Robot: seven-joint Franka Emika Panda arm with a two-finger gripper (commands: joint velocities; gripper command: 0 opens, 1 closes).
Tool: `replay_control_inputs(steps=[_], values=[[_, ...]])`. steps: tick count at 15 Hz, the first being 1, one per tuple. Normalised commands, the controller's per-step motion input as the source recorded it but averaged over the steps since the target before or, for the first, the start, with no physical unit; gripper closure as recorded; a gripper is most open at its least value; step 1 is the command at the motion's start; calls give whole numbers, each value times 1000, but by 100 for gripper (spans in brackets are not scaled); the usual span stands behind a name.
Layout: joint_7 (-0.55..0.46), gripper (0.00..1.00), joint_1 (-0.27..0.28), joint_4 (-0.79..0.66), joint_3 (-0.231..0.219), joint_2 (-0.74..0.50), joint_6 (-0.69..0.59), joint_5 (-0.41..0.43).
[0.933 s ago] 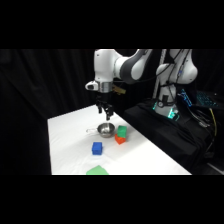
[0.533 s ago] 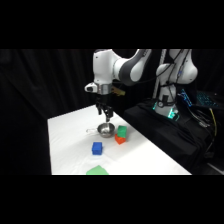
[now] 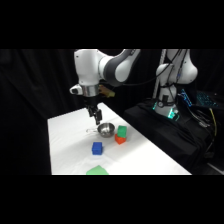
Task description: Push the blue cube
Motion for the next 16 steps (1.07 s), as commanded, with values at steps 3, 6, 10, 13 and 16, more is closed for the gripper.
replay_control_inputs(steps=[3,6,10,13,16], values=[[136,33,37,564,46,355,-270,-9],[137,60,57,437,50,289,-155,14],[135,92,63,270,13,201,-41,-18],[78,98,31,62,3,116,157,-30],[29,95,12,-70,20,88,274,-16]])
